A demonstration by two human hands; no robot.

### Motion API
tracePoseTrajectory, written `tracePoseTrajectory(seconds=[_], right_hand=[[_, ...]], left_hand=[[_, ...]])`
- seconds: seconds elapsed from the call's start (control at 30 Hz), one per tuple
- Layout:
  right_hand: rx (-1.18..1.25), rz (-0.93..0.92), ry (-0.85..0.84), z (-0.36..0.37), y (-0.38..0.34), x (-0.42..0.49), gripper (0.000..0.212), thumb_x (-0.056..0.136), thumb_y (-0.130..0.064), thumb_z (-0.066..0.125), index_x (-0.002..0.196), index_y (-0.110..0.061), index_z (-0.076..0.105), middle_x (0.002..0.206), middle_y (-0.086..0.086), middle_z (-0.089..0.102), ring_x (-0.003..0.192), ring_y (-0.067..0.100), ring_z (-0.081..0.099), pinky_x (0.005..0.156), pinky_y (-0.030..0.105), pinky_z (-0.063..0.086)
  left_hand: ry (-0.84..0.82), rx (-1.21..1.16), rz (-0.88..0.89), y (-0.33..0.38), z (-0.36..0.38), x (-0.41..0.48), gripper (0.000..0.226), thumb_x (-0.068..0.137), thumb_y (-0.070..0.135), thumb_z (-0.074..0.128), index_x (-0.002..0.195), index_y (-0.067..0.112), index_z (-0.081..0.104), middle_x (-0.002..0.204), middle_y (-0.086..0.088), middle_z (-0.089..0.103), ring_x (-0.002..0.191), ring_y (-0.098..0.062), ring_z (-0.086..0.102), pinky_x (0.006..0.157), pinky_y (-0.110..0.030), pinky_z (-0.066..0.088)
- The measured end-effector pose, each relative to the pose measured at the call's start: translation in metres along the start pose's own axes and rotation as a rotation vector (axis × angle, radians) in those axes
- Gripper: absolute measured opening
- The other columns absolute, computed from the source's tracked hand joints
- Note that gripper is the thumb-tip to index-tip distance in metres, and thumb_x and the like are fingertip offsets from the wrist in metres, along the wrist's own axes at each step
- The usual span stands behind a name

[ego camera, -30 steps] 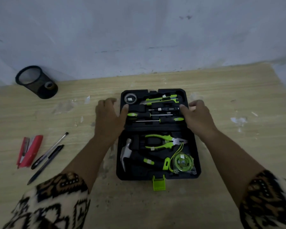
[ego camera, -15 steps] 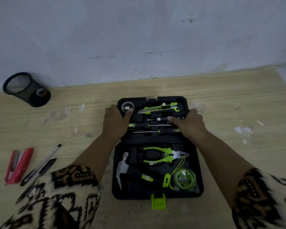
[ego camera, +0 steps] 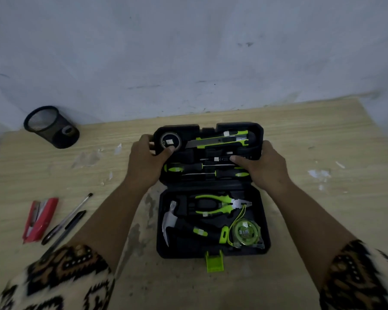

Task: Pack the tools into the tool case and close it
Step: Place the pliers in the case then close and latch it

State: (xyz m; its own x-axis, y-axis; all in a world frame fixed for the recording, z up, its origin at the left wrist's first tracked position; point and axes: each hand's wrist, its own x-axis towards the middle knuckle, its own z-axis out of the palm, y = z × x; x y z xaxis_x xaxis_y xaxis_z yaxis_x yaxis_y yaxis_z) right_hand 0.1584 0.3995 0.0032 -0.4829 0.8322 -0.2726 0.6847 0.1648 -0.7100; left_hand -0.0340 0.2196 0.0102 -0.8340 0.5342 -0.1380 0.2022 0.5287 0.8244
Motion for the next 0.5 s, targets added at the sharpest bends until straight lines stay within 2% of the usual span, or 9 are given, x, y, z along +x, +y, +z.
tracePoseTrajectory(seconds=[0.07,0.17,0.23,0.27,0.37,0.43,0.5], right_hand=[[0.043,0.011,0.015,-0.002,-0.001,-0.012,0.051,0.075,-0.051,0.077,0.107,-0.023,0.050,0.090,-0.005,0.060,0.075,0.020,0.057,0.054,0.027,0.043],[0.252,0.108,-0.014,-0.001,-0.003,-0.030,0.047,0.076,-0.047,0.077,0.106,-0.028,0.046,0.092,0.007,0.067,0.073,0.031,0.068,0.048,0.037,0.058],[0.438,0.157,-0.059,0.000,-0.001,-0.041,0.043,0.082,-0.042,0.073,0.110,-0.030,0.044,0.102,0.013,0.066,0.079,0.031,0.069,0.057,0.044,0.062],[0.530,0.178,-0.086,0.000,-0.001,-0.046,0.038,0.087,-0.038,0.068,0.114,-0.030,0.044,0.105,0.017,0.066,0.081,0.031,0.068,0.065,0.045,0.062],[0.852,0.292,-0.154,-0.002,0.002,-0.062,0.030,0.097,-0.029,0.049,0.126,-0.028,0.043,0.114,0.026,0.060,0.098,0.037,0.064,0.082,0.045,0.060],[1.166,0.384,-0.220,-0.005,0.005,-0.071,0.038,0.095,-0.033,0.042,0.132,-0.025,0.045,0.125,0.033,0.052,0.111,0.044,0.057,0.092,0.049,0.053],[1.446,0.410,-0.270,-0.009,0.006,-0.081,0.045,0.093,-0.040,0.040,0.136,-0.028,0.045,0.130,0.036,0.045,0.117,0.051,0.049,0.101,0.056,0.045]], left_hand=[[-0.028,-0.035,-0.014,0.002,-0.005,-0.009,0.038,0.089,0.034,0.067,0.117,0.017,0.048,0.106,-0.006,0.057,0.094,-0.024,0.061,0.075,-0.040,0.052],[-0.095,-0.106,-0.055,0.006,-0.014,-0.027,0.043,0.087,0.042,0.067,0.118,0.029,0.041,0.112,-0.011,0.053,0.099,-0.031,0.062,0.079,-0.052,0.057],[-0.127,-0.116,-0.079,0.007,-0.018,-0.037,0.049,0.082,0.050,0.066,0.118,0.035,0.037,0.117,-0.012,0.050,0.100,-0.031,0.061,0.080,-0.052,0.058],[-0.133,-0.138,-0.087,0.008,-0.018,-0.043,0.048,0.085,0.047,0.065,0.120,0.033,0.035,0.116,-0.010,0.051,0.098,-0.027,0.062,0.080,-0.050,0.058],[-0.183,-0.327,-0.116,0.010,-0.016,-0.062,0.037,0.097,0.020,0.056,0.124,0.028,0.032,0.112,-0.004,0.054,0.098,-0.013,0.061,0.081,-0.036,0.056],[-0.201,-0.525,-0.176,0.010,-0.016,-0.073,0.032,0.098,0.014,0.052,0.122,0.027,0.037,0.115,-0.005,0.056,0.106,-0.017,0.060,0.089,-0.034,0.053],[-0.136,-0.739,-0.255,0.011,-0.015,-0.082,0.023,0.097,0.013,0.048,0.116,0.025,0.046,0.121,-0.007,0.053,0.114,-0.021,0.055,0.100,-0.037,0.049]])
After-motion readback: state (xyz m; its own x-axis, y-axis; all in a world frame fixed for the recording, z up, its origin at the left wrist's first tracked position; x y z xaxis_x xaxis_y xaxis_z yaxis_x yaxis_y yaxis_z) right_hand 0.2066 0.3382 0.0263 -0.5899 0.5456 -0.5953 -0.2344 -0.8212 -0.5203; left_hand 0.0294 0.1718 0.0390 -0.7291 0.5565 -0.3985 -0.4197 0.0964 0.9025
